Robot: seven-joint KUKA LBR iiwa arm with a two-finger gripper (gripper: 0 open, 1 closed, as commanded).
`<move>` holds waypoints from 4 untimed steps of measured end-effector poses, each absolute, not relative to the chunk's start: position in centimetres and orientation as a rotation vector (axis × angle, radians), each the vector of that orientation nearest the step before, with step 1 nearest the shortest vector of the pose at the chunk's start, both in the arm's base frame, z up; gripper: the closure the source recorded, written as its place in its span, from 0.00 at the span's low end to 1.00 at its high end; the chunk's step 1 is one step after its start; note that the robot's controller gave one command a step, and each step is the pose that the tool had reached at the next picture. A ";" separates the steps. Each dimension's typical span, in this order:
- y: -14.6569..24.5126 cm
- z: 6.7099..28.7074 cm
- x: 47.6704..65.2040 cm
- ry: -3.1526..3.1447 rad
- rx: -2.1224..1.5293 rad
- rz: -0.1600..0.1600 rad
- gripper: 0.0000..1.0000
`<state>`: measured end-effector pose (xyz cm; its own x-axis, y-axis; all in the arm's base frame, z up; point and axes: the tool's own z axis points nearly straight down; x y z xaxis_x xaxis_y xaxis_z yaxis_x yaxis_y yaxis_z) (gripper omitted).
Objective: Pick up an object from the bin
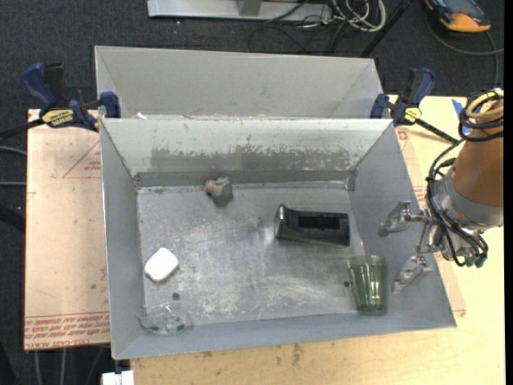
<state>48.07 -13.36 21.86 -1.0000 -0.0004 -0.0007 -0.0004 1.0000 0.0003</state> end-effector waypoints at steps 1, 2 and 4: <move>-12.6 16.7 48.3 3.110 -0.382 -0.003 0.00; -12.2 11.2 48.3 3.083 -0.590 0.006 0.00; -12.7 8.8 49.1 2.737 -1.528 0.026 0.00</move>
Offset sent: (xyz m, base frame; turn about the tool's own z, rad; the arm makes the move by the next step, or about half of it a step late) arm 0.0031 0.0115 -0.0616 -0.4368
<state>49.06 -12.70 8.80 -0.5248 -0.8511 -0.0144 -0.8512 0.5247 0.0111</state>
